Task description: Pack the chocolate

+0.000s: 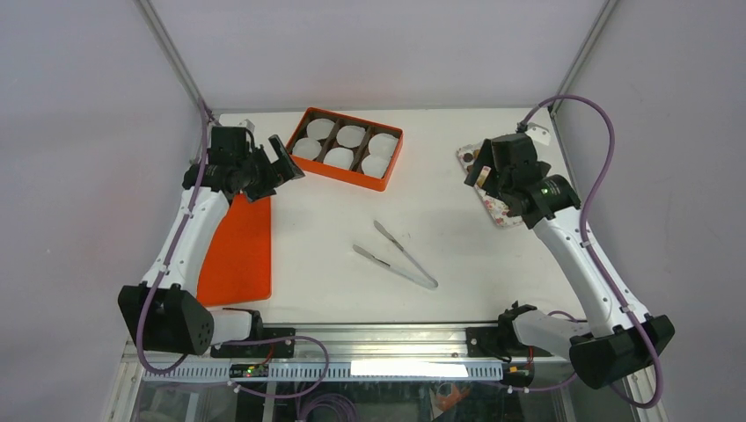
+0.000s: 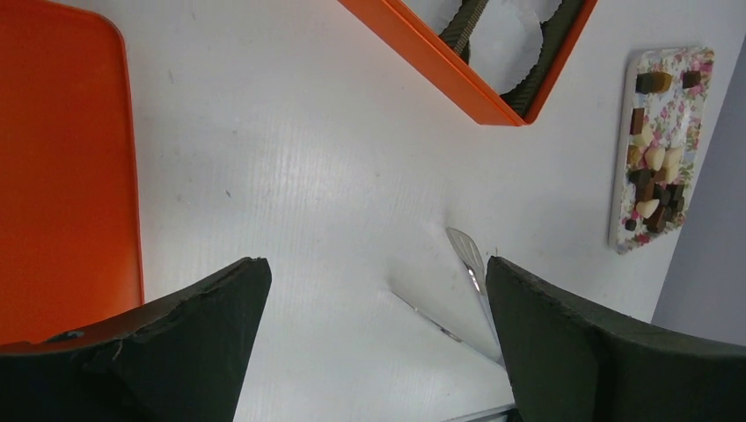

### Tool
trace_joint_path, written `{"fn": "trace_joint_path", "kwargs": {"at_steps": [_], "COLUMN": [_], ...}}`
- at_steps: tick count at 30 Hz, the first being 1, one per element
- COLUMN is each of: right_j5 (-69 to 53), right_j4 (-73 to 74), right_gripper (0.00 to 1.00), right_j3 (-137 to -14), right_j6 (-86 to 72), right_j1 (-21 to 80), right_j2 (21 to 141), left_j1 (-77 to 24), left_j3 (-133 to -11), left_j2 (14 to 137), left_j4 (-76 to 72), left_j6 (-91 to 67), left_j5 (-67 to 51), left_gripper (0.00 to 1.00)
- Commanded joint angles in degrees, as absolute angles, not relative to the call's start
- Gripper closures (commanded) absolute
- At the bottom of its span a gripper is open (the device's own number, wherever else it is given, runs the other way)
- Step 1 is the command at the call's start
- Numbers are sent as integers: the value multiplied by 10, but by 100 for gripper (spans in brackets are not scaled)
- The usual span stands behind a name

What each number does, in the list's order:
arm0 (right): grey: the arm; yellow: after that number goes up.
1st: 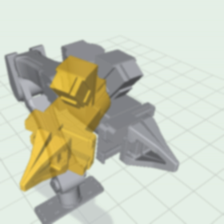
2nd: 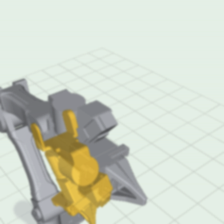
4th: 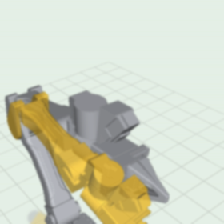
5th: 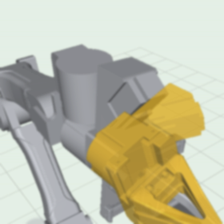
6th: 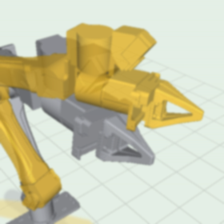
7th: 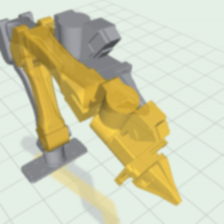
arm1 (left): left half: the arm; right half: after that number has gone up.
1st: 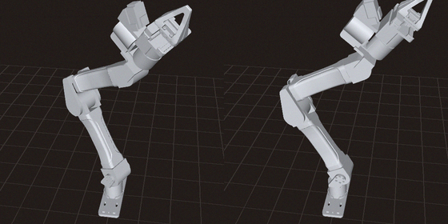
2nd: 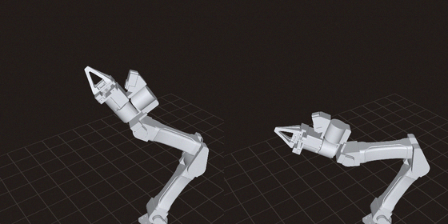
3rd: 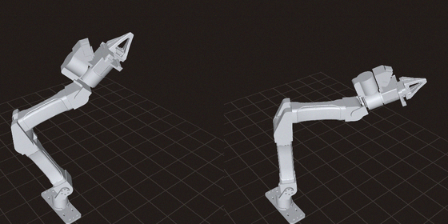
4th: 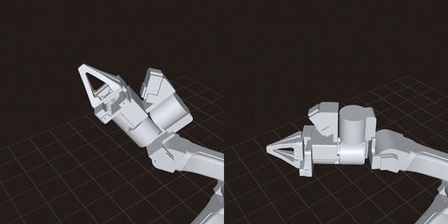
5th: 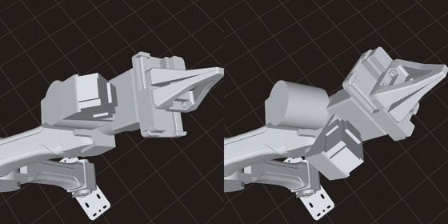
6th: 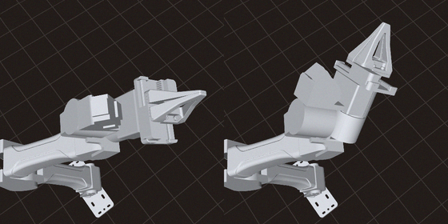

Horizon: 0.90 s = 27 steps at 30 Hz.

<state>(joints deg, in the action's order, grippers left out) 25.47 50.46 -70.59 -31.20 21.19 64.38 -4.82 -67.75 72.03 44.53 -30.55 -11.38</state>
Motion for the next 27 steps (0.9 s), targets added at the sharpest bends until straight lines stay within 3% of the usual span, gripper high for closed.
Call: {"fn": "trace_joint_path", "kwargs": {"at_steps": [1, 6, 12, 27], "right_j5": [256, 237, 212, 188], "right_j4": [471, 465, 476, 503], "right_gripper": [1, 1, 1, 1], "right_j3": [-712, -712, -724, -753], "right_j6": [-316, -316, -339, -339], "right_j1": [210, 210, 210, 210], "right_j2": [649, 652, 685, 744], "left_j1": [-40, -15, 28, 48], "left_j3": [-773, -950, -1106, -1411], "left_j2": [780, 939, 1091, 1420], "left_j4": [454, 562, 567, 505], "left_j6": [-264, -224, -200, -166], "left_j5": [-76, -101, -179, -225], "left_gripper": [1, 1, 1, 1]}}
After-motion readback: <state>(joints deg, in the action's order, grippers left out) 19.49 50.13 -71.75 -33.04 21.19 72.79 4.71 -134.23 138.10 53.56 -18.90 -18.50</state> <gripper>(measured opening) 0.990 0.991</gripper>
